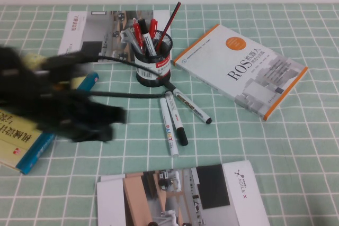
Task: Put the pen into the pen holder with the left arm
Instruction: Pick up the pen on the table
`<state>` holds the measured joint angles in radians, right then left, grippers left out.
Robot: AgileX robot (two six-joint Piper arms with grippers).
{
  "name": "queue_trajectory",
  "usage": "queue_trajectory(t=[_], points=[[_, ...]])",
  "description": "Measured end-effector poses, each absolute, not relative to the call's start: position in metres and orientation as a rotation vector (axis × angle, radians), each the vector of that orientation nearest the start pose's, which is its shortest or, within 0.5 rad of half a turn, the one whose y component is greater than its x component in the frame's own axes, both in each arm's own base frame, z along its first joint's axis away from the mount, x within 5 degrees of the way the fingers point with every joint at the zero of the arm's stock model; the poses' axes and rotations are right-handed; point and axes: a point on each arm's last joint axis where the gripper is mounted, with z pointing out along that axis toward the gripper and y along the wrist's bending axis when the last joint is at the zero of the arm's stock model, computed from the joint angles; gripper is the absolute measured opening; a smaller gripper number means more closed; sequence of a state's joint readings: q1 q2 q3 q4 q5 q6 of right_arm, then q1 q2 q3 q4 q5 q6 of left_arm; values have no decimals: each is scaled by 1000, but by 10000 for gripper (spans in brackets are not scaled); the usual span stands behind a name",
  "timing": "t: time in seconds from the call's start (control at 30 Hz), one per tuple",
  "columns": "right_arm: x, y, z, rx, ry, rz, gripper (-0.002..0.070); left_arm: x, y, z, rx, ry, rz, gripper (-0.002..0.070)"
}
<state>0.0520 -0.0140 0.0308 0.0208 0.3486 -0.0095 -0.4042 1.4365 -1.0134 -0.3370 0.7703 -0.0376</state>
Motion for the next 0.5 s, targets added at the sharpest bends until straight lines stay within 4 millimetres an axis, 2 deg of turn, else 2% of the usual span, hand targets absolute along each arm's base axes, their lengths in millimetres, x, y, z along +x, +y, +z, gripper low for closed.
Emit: queue_trajectory(t=[0.23,0.4,0.5], points=[[53,3,172,-44,1849,50,-20,282,-209,241,397,2812,-392,-3],[53,3,172,-44,1849,50,-20,300,-256,239,454,2829,-369,-3],[53,3,172,-44,1849,50,-20,308,-277,237,477,2837,-336,-3]])
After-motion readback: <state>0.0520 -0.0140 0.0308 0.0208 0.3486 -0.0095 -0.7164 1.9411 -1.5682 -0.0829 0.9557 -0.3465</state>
